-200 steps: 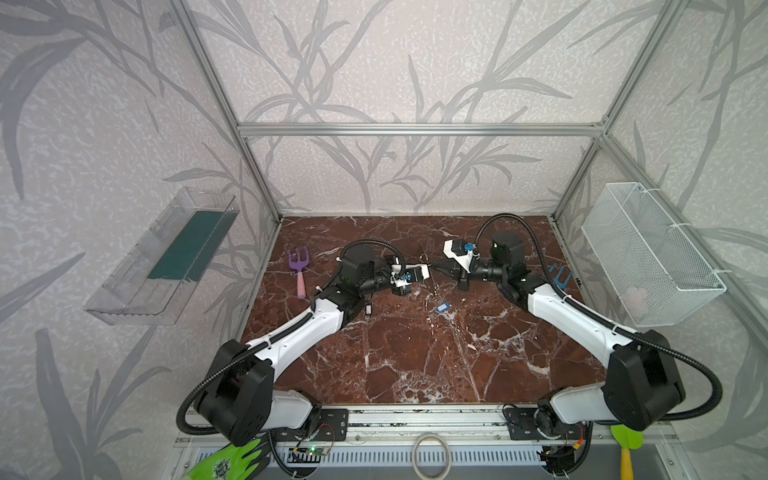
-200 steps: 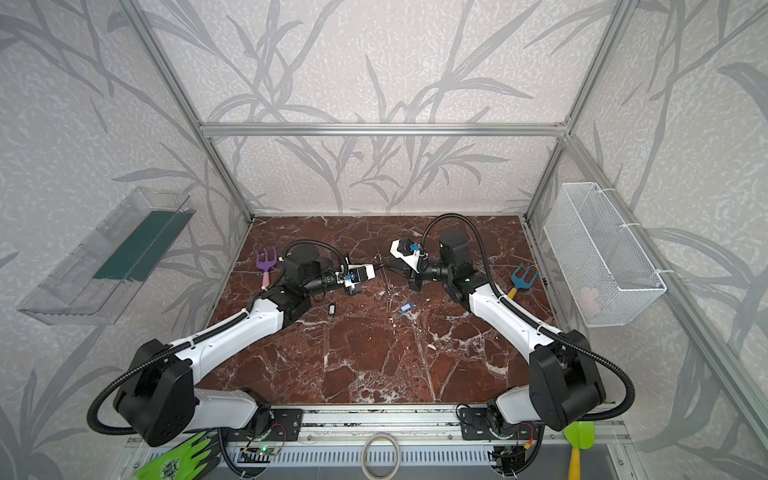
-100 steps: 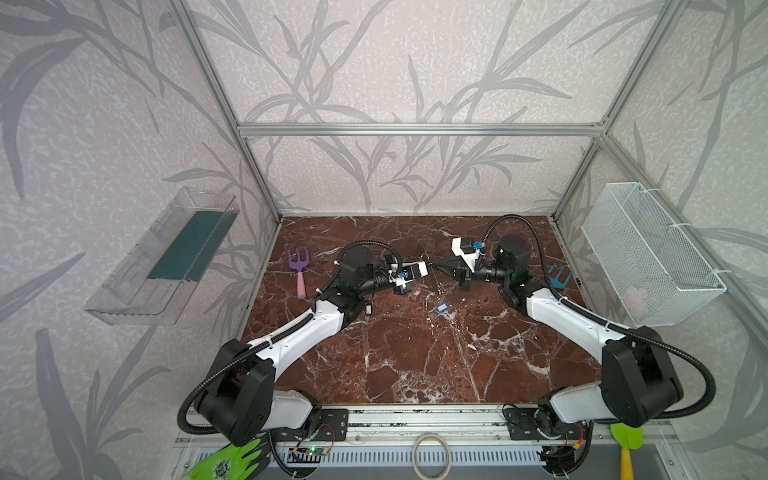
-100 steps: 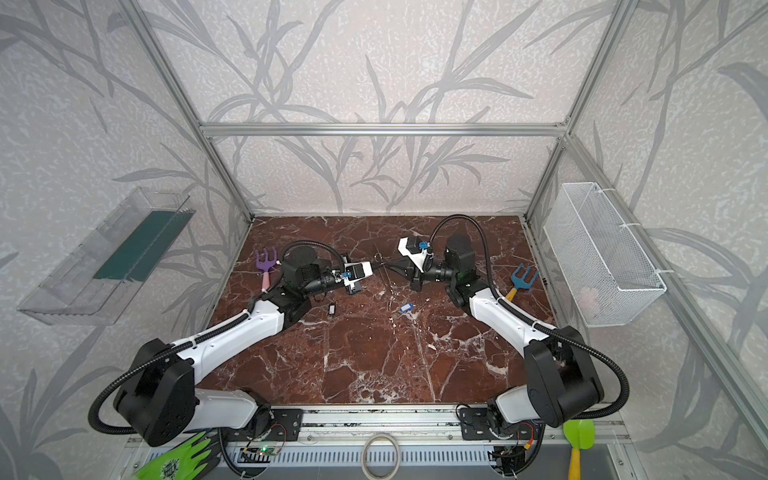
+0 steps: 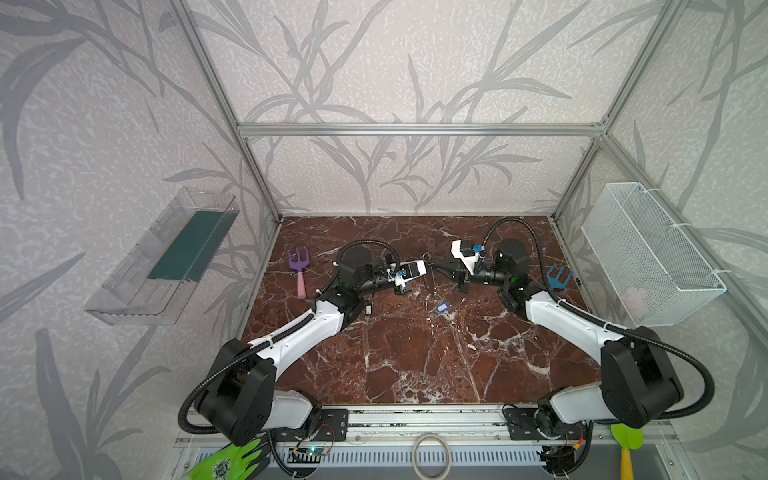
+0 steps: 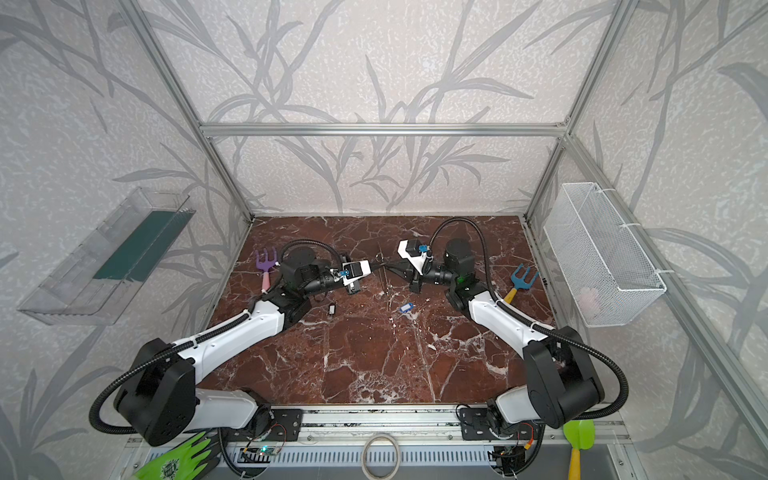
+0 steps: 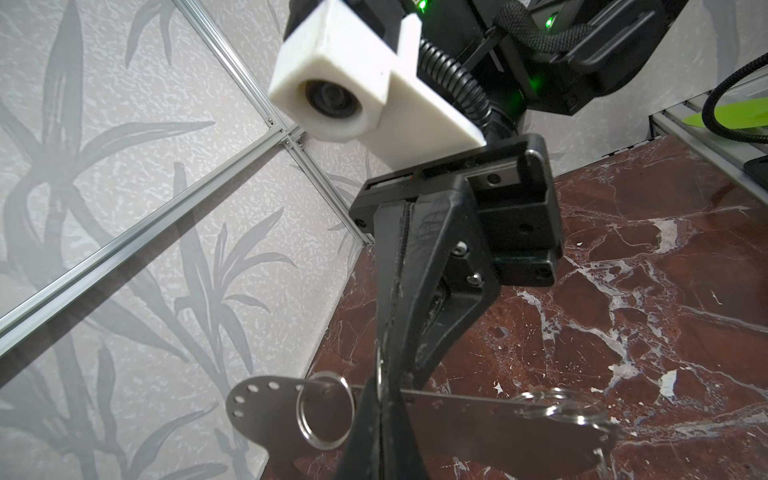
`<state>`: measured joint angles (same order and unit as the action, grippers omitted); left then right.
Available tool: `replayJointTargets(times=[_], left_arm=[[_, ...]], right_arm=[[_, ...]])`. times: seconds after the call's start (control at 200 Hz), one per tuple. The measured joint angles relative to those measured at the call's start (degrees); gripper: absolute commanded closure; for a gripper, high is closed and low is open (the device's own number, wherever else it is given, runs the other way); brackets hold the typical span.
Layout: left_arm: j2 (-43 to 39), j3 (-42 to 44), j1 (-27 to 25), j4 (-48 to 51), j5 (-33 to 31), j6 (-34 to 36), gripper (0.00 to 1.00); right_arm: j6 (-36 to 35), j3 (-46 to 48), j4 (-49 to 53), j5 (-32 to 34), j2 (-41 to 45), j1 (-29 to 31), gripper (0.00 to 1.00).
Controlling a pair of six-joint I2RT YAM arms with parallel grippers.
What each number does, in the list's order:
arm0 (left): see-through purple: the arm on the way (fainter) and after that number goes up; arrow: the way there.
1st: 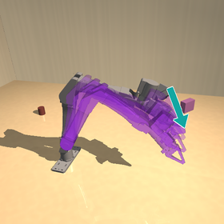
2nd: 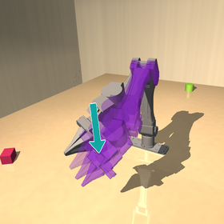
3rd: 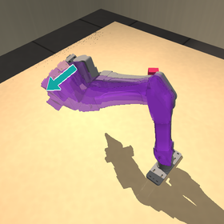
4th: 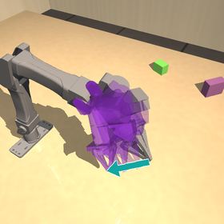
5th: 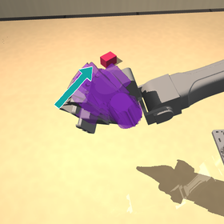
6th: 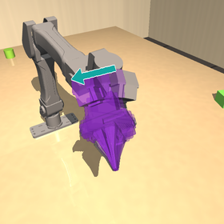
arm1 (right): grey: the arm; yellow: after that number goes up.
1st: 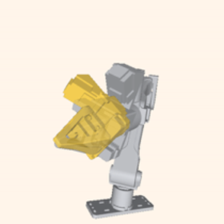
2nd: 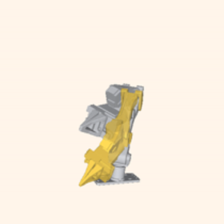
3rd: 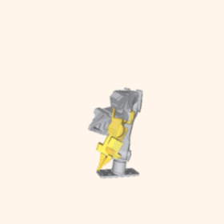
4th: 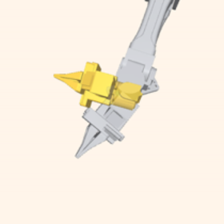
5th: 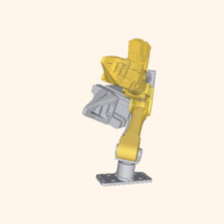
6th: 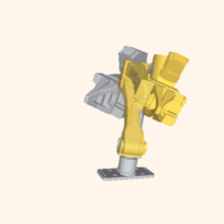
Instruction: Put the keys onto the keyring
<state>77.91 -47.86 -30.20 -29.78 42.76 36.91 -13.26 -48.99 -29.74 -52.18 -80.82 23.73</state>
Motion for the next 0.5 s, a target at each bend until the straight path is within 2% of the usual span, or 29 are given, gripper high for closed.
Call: replayJointTargets(times=[0.075, 0.215, 0.5], left_arm=[[-0.02, -0.33, 0.07, 1.49, 0.52, 1.05, 1.0], [-0.02, -1.01, 0.11, 5.14, 1.05, 3.34, 1.0], [-0.02, -2.91, 0.26, 10.38, 1.81, 6.69, 1.0]], right_arm=[[-2.86, 0.0, 2.6, 1.36, 1.57, 0.13, 0.83], [-7.58, -0.04, 6.14, 2.25, 4.17, 0.22, 0.75], [-17.94, -2.97, 18.08, 2.01, 5.01, 0.87, 0.74]])
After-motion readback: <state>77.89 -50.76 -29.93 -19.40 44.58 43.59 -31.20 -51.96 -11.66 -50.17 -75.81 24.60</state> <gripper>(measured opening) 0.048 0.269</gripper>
